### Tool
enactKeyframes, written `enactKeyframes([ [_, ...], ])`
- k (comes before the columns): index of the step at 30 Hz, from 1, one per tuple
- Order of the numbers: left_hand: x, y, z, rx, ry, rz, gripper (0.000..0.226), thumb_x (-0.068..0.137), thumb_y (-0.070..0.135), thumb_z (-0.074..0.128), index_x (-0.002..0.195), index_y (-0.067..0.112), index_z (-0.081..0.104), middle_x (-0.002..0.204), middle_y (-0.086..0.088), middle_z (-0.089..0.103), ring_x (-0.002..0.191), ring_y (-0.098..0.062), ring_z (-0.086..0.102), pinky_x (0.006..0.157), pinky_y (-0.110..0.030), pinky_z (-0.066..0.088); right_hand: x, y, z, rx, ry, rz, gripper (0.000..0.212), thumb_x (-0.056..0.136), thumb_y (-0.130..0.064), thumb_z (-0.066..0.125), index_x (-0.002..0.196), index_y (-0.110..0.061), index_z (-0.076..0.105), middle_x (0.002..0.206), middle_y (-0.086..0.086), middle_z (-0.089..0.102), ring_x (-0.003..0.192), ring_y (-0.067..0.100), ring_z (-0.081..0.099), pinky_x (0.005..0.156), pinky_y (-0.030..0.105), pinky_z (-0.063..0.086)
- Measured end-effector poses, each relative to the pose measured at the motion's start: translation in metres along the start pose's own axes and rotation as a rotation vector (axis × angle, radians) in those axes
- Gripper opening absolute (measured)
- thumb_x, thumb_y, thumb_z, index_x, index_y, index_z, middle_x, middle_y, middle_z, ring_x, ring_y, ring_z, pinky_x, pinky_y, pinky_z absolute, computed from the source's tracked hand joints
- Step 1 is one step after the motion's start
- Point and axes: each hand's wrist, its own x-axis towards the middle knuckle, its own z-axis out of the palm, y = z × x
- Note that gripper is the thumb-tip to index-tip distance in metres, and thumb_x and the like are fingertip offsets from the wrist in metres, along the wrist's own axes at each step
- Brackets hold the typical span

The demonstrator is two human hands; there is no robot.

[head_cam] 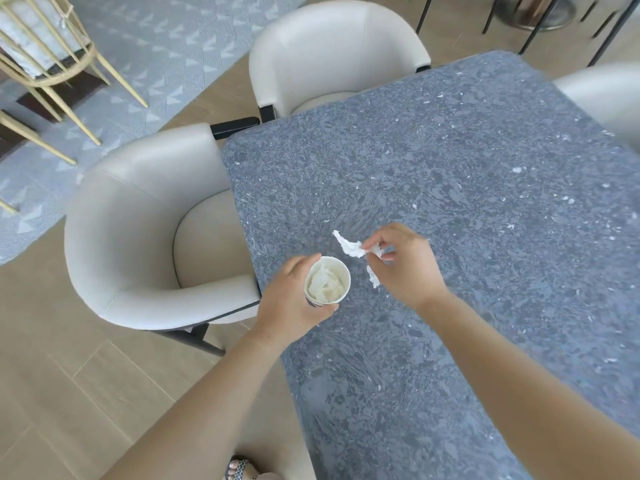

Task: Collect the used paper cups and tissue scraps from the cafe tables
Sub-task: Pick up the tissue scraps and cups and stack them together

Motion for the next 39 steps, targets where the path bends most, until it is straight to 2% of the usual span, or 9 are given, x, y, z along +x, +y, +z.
enactKeyframes([
  [4,-0.021,0.016,-0.017,-0.056,0.020,0.076,0.073,0.059,0.044,0.079,0.122,0.030,0.046,0.120,0.012,0.053,0.111,-0.007,0.049,0.084,-0.021,0.042,-0.035,-0.046,0.005,0.065,0.003,-0.065,0.017,0.075,0.000,0.067,0.081,-0.016,0.067,0.090,-0.002,0.061,0.080,0.013,0.059,0.071,0.035,0.054],
  [7,-0.040,0.017,-0.031,-0.095,0.034,0.090,0.086,0.060,0.045,0.078,0.132,0.027,0.036,0.132,0.011,0.050,0.115,-0.007,0.049,0.083,-0.016,0.038,-0.057,-0.070,0.015,0.012,-0.045,-0.086,0.017,0.075,0.001,0.067,0.083,-0.014,0.067,0.093,0.000,0.063,0.082,0.017,0.060,0.071,0.037,0.052],
  [11,-0.071,0.005,-0.052,-0.077,0.032,0.124,0.098,0.060,0.042,0.079,0.141,0.025,0.026,0.133,0.010,0.050,0.117,-0.004,0.044,0.082,-0.006,0.027,-0.076,-0.098,0.029,-0.164,-0.179,-0.184,0.024,0.074,0.002,0.063,0.092,-0.014,0.067,0.098,-0.001,0.066,0.084,0.019,0.059,0.071,0.029,0.047],
  [17,-0.122,-0.034,-0.095,-0.095,0.078,0.125,0.075,0.064,0.040,0.075,0.130,0.032,0.041,0.125,0.015,0.051,0.113,-0.002,0.048,0.090,-0.025,0.044,-0.098,-0.147,0.072,-0.164,-0.210,-0.274,0.026,0.073,-0.001,0.063,0.093,-0.018,0.068,0.107,-0.004,0.066,0.091,0.016,0.061,0.075,0.030,0.049],
  [22,-0.161,-0.094,-0.137,-0.073,0.168,0.047,0.063,0.061,0.046,0.073,0.117,0.041,0.044,0.118,0.022,0.050,0.109,0.008,0.044,0.081,-0.012,0.041,-0.113,-0.187,0.129,-0.115,-0.213,-0.328,0.017,0.076,-0.005,0.067,0.089,-0.015,0.068,0.099,-0.004,0.065,0.089,0.013,0.061,0.072,0.029,0.052],
  [25,-0.185,-0.137,-0.160,-0.080,0.205,-0.050,0.068,0.057,0.052,0.071,0.117,0.046,0.039,0.118,0.025,0.047,0.107,0.008,0.045,0.081,-0.020,0.045,-0.124,-0.212,0.168,-0.098,-0.245,-0.375,0.014,0.078,-0.006,0.066,0.087,-0.017,0.068,0.096,-0.006,0.064,0.084,0.007,0.059,0.069,0.022,0.048],
  [29,-0.216,-0.189,-0.191,-0.071,0.256,-0.160,0.072,0.054,0.055,0.070,0.116,0.050,0.034,0.119,0.029,0.045,0.099,0.011,0.046,0.073,-0.017,0.045,-0.135,-0.246,0.223,-0.105,-0.330,-0.419,0.016,0.077,-0.007,0.066,0.087,-0.018,0.068,0.098,-0.008,0.064,0.089,0.005,0.058,0.073,0.018,0.046],
  [33,-0.247,-0.230,-0.230,-0.109,0.287,-0.241,0.062,0.058,0.052,0.073,0.111,0.051,0.042,0.114,0.026,0.051,0.097,0.004,0.055,0.077,-0.031,0.052,-0.140,-0.282,0.278,-0.130,-0.421,-0.484,0.013,0.077,-0.010,0.066,0.086,-0.020,0.068,0.099,-0.011,0.064,0.091,0.007,0.058,0.074,0.021,0.046],
  [39,-0.282,-0.268,-0.279,-0.152,0.338,-0.293,0.052,0.063,0.043,0.075,0.106,0.048,0.047,0.095,0.030,0.052,0.090,0.008,0.052,0.074,-0.021,0.049,-0.135,-0.326,0.348,-0.173,-0.522,-0.553,0.013,0.078,-0.011,0.064,0.086,-0.021,0.068,0.098,-0.012,0.064,0.086,0.009,0.057,0.071,0.019,0.043],
])
